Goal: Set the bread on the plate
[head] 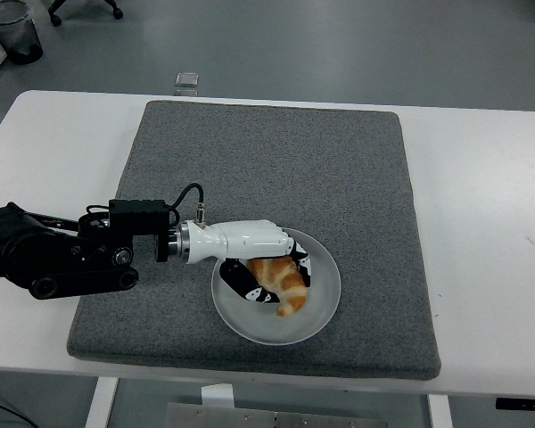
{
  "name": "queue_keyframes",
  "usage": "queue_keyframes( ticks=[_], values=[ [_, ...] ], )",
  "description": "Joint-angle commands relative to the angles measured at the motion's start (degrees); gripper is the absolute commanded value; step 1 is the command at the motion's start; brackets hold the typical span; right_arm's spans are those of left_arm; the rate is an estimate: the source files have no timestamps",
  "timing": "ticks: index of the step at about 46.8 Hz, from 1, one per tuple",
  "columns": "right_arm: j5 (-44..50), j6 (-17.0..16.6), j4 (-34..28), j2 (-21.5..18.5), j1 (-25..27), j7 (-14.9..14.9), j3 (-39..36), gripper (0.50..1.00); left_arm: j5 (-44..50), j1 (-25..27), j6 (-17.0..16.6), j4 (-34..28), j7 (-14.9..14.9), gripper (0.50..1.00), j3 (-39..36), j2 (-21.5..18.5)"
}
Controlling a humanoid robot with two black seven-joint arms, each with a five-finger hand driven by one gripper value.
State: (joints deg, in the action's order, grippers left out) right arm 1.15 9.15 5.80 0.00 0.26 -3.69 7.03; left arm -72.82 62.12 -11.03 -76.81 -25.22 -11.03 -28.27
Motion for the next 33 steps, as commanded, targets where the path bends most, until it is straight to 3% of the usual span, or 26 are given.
queue_keyframes(
  ticks=[1,33],
  values=[
    [0.0,0.0,0.0,0.0,0.0,0.0,0.0,0.938,0.0,-0.1,0.0,0.0,0.0,0.5,0.0,0.0],
    [0.0,0.1,0.0,0.0,0.0,0.0,0.0,0.938,0.7,-0.1,-0.3,0.4,0.0,0.5,0.1,-0.2]
  ],
)
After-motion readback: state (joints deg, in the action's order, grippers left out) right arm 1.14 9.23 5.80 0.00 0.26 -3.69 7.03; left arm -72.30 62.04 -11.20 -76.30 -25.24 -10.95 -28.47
